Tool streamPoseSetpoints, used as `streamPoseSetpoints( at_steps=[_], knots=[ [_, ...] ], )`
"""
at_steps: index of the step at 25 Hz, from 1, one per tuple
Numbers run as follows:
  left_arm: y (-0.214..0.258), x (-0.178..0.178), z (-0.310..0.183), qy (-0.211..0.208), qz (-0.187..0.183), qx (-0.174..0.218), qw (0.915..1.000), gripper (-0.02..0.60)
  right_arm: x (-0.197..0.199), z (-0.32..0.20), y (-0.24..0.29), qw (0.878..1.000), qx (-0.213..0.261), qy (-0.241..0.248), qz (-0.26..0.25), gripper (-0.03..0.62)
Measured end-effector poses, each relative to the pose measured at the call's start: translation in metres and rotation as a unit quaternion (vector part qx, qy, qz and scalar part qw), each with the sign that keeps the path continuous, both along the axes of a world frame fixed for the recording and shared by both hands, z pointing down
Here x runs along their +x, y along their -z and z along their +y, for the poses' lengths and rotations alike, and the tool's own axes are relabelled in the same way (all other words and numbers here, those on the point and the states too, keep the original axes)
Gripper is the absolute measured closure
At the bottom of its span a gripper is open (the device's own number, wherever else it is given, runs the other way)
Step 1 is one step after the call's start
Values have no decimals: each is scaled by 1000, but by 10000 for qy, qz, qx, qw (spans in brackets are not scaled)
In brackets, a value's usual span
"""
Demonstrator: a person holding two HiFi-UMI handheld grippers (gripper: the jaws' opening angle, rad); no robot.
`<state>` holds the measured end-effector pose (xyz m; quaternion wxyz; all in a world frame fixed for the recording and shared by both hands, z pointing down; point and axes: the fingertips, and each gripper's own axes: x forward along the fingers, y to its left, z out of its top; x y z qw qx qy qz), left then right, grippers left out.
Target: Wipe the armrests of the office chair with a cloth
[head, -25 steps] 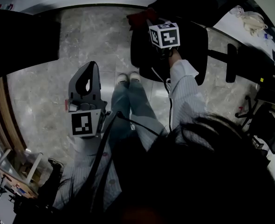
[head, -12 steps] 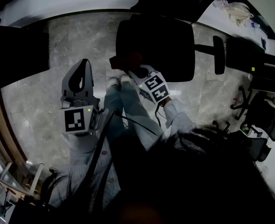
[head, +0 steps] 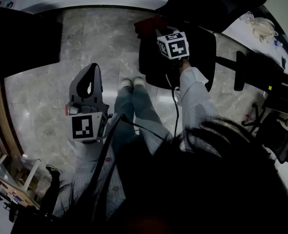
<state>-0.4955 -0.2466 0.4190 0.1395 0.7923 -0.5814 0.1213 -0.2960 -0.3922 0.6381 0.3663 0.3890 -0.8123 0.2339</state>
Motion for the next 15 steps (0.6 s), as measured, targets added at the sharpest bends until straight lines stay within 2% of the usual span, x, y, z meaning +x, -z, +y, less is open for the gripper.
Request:
streamPoseSetpoints(
  at_steps=[3, 5, 7, 10, 15],
  knots=[
    [-1, -9, 2, 134, -22, 21, 9999, 578, 11, -40, -10, 9988, -106, -405, 263, 560],
    [-4, -11, 7, 167, -61, -10, 9998, 578, 19, -48, -14, 9971, -275, -662, 254, 560],
    [-5, -17, 7, 176, -52, -25, 9998, 578, 13, -41, -10, 9970, -360, -667, 168, 562],
    [-5, -15, 9, 88, -39, -24, 10000, 578, 1, 3, -1, 9980, -525, -318, -128, 560],
    [0, 11, 7, -140, -21, 78, 9999, 578, -8, 121, 15, 9950, -726, 202, -651, 560]
  ],
)
